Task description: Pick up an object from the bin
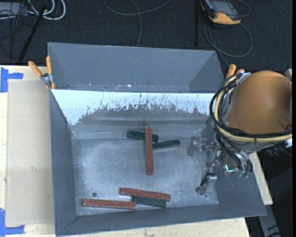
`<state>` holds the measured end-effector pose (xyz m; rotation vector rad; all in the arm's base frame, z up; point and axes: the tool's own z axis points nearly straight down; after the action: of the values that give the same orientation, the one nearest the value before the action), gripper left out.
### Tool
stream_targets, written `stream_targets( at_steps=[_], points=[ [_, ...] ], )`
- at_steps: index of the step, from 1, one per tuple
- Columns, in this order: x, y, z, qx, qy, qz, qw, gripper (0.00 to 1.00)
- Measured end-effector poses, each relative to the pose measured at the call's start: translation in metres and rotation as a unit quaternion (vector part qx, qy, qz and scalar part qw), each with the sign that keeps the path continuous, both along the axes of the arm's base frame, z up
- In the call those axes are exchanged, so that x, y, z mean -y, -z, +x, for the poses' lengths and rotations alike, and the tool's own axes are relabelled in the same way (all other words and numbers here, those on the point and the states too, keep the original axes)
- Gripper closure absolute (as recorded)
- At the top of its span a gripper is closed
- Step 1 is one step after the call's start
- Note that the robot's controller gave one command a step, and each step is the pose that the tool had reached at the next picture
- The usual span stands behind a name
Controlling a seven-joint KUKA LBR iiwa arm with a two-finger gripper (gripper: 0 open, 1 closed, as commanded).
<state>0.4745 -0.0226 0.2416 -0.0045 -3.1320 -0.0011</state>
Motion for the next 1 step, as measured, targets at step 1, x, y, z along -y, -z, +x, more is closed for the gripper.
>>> stream_targets(
  at_steps=[1],
  points=[
    [-0.0223, 0.0776, 0.0077, 0.0005, 0.077, -0.001, 0.9971, 0.00]
  ],
)
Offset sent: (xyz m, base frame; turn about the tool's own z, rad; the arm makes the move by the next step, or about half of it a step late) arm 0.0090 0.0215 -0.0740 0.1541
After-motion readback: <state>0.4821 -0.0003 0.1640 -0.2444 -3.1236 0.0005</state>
